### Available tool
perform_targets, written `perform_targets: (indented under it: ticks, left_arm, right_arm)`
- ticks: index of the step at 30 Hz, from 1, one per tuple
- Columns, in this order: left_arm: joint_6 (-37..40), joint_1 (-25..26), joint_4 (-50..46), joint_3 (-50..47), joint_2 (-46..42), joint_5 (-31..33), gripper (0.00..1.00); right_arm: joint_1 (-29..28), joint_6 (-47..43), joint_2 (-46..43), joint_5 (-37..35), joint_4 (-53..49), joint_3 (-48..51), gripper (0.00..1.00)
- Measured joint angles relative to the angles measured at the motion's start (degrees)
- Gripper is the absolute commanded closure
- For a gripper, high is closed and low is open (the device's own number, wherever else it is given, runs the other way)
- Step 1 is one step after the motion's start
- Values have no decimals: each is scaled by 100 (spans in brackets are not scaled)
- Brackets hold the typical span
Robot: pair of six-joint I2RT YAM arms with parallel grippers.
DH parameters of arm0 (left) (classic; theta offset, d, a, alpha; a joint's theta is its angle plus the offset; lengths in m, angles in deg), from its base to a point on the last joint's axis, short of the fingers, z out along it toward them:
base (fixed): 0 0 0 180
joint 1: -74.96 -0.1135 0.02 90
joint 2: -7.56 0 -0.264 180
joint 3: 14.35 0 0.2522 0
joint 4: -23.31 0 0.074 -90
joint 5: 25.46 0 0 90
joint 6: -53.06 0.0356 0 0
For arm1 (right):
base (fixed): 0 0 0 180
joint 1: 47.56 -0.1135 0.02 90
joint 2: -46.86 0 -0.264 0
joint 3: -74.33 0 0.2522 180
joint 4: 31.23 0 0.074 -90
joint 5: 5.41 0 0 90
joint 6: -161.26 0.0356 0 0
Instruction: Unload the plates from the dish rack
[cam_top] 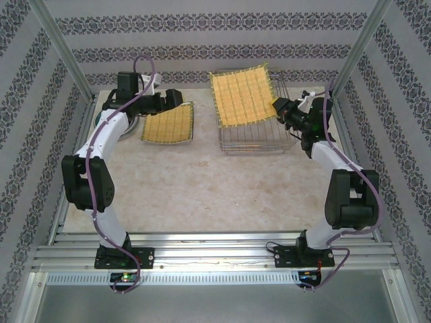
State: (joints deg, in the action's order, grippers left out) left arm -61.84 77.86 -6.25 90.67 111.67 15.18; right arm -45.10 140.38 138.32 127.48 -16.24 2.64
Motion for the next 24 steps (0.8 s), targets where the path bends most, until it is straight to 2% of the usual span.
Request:
perform_targets:
  ticks: [5, 10, 13, 19, 24]
  left_arm:
    - [-1051, 66, 1517, -356, 323, -894, 0]
    - [-1523, 203, 2168, -501, 509, -1189, 2]
    - [-1740, 256, 2459, -638, 566, -1283, 6]
    - [-2063, 273, 2844, -809, 675, -1370, 31]
    - [-2210, 273, 3021, -811, 750, -1410, 63]
  right_arm:
    - [-245, -2, 188, 7, -20, -74, 100]
    - [-544, -4, 505, 7, -68, -396, 100]
    - [-702, -4, 697, 7, -72, -625, 100]
    - [-951, -4, 1010, 4, -120, -1029, 100]
    - [-1060, -4, 1198, 2, -153, -1261, 100]
